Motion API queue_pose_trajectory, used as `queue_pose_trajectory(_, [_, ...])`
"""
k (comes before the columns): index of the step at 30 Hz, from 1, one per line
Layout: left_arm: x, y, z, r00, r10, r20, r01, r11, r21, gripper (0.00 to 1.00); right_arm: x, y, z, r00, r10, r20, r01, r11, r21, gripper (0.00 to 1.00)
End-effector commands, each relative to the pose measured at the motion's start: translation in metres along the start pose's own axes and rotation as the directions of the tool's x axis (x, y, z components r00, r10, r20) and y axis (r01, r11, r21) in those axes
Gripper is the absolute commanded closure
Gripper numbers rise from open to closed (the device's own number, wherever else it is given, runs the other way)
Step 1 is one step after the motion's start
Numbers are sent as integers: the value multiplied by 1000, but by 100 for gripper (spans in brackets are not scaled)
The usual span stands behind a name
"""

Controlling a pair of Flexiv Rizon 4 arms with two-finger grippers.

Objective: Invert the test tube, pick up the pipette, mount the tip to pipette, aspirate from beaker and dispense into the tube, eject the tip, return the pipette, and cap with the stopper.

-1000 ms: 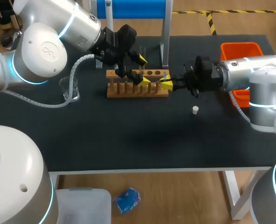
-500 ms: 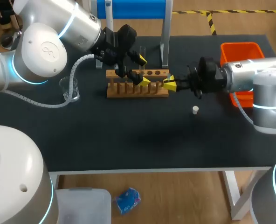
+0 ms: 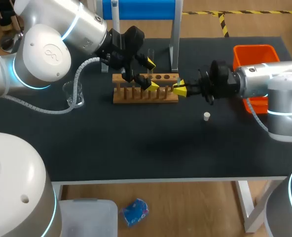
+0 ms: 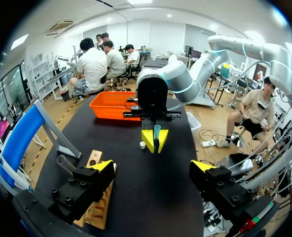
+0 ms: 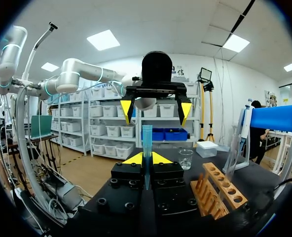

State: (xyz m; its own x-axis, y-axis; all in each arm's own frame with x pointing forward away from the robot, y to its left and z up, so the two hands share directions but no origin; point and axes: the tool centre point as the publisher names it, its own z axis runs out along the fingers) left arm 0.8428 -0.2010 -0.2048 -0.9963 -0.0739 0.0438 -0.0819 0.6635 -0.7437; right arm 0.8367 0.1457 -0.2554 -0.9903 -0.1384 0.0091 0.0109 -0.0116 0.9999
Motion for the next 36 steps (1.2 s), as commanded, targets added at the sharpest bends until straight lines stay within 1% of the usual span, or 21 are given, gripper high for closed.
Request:
queue_pose_trajectory(1, [0, -1, -1, 1000, -1, -4, 1, 1000, -4, 0, 1, 0, -1, 1000, -1, 2, 1, 1000, 1, 100])
queue_pose_trajectory(2, [0, -1, -1, 1000, -1, -4, 1, 1000, -4, 0, 1, 0, -1, 1000, -1, 2, 1, 1000, 1, 100])
queue_pose_trajectory(3, [-5, 0, -2, 1000, -6, 12, 6, 1000, -5, 0, 1, 0, -1, 1000, -1, 2, 1, 1000, 1, 100])
queue_pose_trajectory(5, [-17, 6, -6, 997, -47, 69, 48, 999, -21, 0, 1, 0, -1, 1000, -1, 2, 1, 1000, 1, 100])
queue_pose_trajectory(6, [-23, 11, -9, 994, -70, 89, 70, 998, 2, 0, 1, 0, -1, 1000, -1, 2, 1, 1000, 1, 100])
queue_pose_trajectory(8, [-36, 23, -16, 982, -131, 134, 127, 991, 38, 0, 1, 0, -1, 1000, -1, 2, 1, 1000, 1, 100])
queue_pose_trajectory(12, [-60, 48, -30, 953, -216, 213, 210, 976, 52, 0, 1, 0, -1, 1000, -1, 2, 1, 1000, 1, 100])
queue_pose_trajectory(14, [-73, 60, -40, 937, -244, 250, 240, 970, 49, 0, 1, 0, -1, 1000, -1, 2, 1, 1000, 1, 100])
queue_pose_trajectory(18, [-97, 76, -60, 919, -271, 288, 269, 962, 47, 0, 1, 0, -1, 1000, -1, 2, 1, 1000, 1, 100])
queue_pose_trajectory(21, [-111, 85, -74, 910, -274, 311, 281, 960, 23, 0, 1, 0, -1, 1000, -1, 2, 1, 1000, 1, 100])
queue_pose_trajectory(36, [-111, 85, -74, 910, -274, 311, 281, 960, 23, 0, 1, 0, -1, 1000, -1, 2, 1, 1000, 1, 100])
